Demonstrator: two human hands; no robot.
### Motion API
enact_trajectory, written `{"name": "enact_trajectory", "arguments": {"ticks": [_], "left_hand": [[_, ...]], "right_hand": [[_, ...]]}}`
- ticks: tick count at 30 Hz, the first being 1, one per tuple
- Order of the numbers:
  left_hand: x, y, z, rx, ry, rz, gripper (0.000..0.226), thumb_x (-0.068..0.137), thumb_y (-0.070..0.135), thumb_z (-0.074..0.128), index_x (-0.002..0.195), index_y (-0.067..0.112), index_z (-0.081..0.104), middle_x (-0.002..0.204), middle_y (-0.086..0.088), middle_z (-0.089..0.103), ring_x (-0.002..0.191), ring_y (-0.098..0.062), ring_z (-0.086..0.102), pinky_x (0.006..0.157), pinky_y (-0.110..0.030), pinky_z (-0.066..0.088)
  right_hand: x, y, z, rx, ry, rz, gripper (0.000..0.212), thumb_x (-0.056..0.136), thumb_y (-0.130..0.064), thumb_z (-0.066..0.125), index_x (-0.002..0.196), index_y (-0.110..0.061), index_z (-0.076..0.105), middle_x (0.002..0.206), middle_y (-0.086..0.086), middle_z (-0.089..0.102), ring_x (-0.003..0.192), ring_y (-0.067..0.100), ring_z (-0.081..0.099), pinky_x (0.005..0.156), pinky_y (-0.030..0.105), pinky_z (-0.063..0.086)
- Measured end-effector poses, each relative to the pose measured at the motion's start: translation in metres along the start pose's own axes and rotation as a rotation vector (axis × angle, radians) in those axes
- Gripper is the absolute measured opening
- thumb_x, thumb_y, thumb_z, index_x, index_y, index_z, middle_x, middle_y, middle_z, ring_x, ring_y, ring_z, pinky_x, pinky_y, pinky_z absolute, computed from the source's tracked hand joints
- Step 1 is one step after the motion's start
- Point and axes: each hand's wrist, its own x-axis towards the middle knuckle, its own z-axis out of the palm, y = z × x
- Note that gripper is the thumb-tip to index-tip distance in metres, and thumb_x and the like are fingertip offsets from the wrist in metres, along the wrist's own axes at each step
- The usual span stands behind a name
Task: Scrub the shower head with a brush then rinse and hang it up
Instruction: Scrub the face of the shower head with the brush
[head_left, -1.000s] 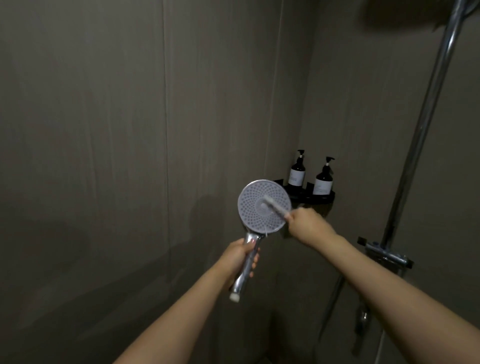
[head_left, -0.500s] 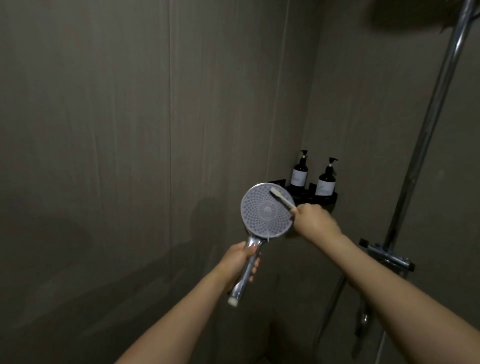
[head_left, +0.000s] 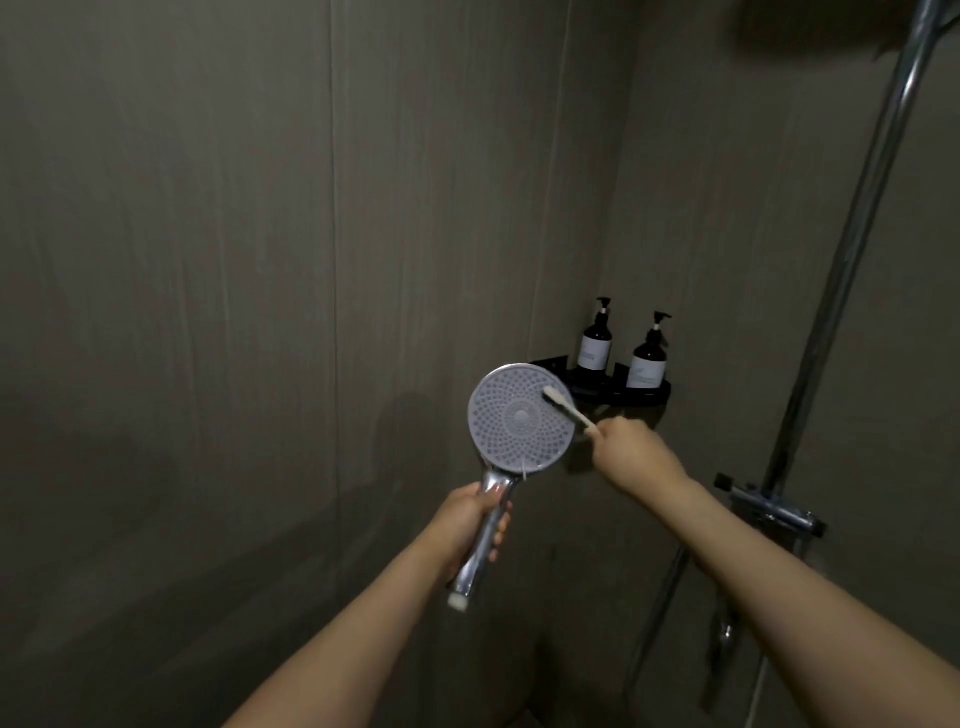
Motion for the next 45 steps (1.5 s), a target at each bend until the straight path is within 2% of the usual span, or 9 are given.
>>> {"name": "enact_trajectory", "arguments": {"ticks": [3,8,11,16,20,24,28,39,45], "left_hand": [[0.001,0.001,0.0,0.022,0.008,-0.008,0.023,0.094,0.018,0.045,0.073,0.01,0.049,0.046,-0.001,0.048,0.033,-0.01,0.042,0.032,-0.015,0.034],[0.004,0.003,0.01,0.042,0.012,-0.005,0.024,0.094,0.019,0.044,0.073,0.011,0.05,0.049,-0.001,0.049,0.036,-0.011,0.044,0.034,-0.016,0.036],[0.005,0.009,0.018,0.01,0.012,-0.002,0.025,0.094,0.018,0.043,0.071,0.011,0.05,0.048,-0.001,0.048,0.033,-0.01,0.042,0.034,-0.014,0.035],[0.007,0.017,0.015,0.007,0.024,0.018,0.027,0.095,0.02,0.043,0.07,0.012,0.049,0.051,-0.003,0.046,0.034,-0.01,0.042,0.034,-0.014,0.034],[0.007,0.013,0.01,0.039,0.052,0.017,0.026,0.095,0.02,0.044,0.071,0.011,0.049,0.052,-0.004,0.046,0.034,-0.01,0.042,0.034,-0.015,0.034],[0.007,0.009,0.013,0.04,0.024,0.009,0.025,0.094,0.02,0.045,0.071,0.012,0.05,0.046,0.001,0.048,0.034,-0.01,0.043,0.034,-0.016,0.035],[0.008,0.009,0.012,0.045,0.031,0.017,0.025,0.094,0.021,0.045,0.071,0.013,0.05,0.046,0.001,0.049,0.035,-0.01,0.043,0.035,-0.016,0.035],[0.007,0.011,0.012,0.097,0.012,0.017,0.024,0.094,0.022,0.047,0.072,0.013,0.049,0.05,-0.002,0.048,0.035,-0.01,0.043,0.034,-0.016,0.035],[0.006,0.014,0.014,0.167,0.029,0.024,0.025,0.094,0.021,0.045,0.07,0.015,0.048,0.053,-0.003,0.047,0.035,-0.008,0.043,0.035,-0.015,0.035]], "right_hand": [[-0.009,-0.006,0.013,-0.009,-0.12,-0.011,0.031,0.095,-0.027,0.042,0.098,-0.008,0.066,0.096,0.014,0.066,0.082,0.029,0.062,0.067,0.03,0.044],[0.002,-0.007,0.004,-0.007,0.048,-0.033,0.034,0.096,-0.025,0.039,0.08,-0.007,0.063,0.088,0.017,0.065,0.076,0.03,0.061,0.064,0.034,0.047],[-0.006,-0.015,0.015,-0.033,-0.075,-0.077,0.029,0.095,-0.029,0.041,0.083,-0.011,0.06,0.094,0.016,0.065,0.077,0.029,0.06,0.068,0.035,0.047],[0.003,0.004,-0.004,-0.008,0.125,0.016,0.032,0.097,-0.025,0.039,0.097,-0.006,0.065,0.085,0.013,0.062,0.071,0.027,0.056,0.064,0.031,0.045],[-0.01,0.0,0.018,-0.103,-0.045,-0.038,0.032,0.096,-0.03,0.041,0.099,-0.01,0.065,0.097,0.016,0.066,0.083,0.03,0.062,0.069,0.033,0.046],[0.002,0.006,0.004,-0.05,0.103,-0.029,0.033,0.097,-0.027,0.038,0.097,-0.009,0.065,0.096,0.017,0.067,0.075,0.027,0.058,0.065,0.032,0.045],[-0.015,-0.004,0.022,-0.17,0.002,-0.129,0.033,0.095,-0.034,0.038,0.102,-0.013,0.063,0.104,0.016,0.066,0.094,0.034,0.064,0.075,0.036,0.048],[0.014,-0.009,0.0,-0.096,0.127,-0.039,0.033,0.096,-0.028,0.038,0.092,-0.009,0.064,0.088,0.015,0.066,0.06,0.022,0.053,0.052,0.026,0.039],[-0.004,-0.027,0.015,-0.198,0.022,-0.135,0.022,0.091,-0.024,0.043,0.086,-0.014,0.062,0.081,0.009,0.059,0.067,0.024,0.051,0.061,0.03,0.043]]}}
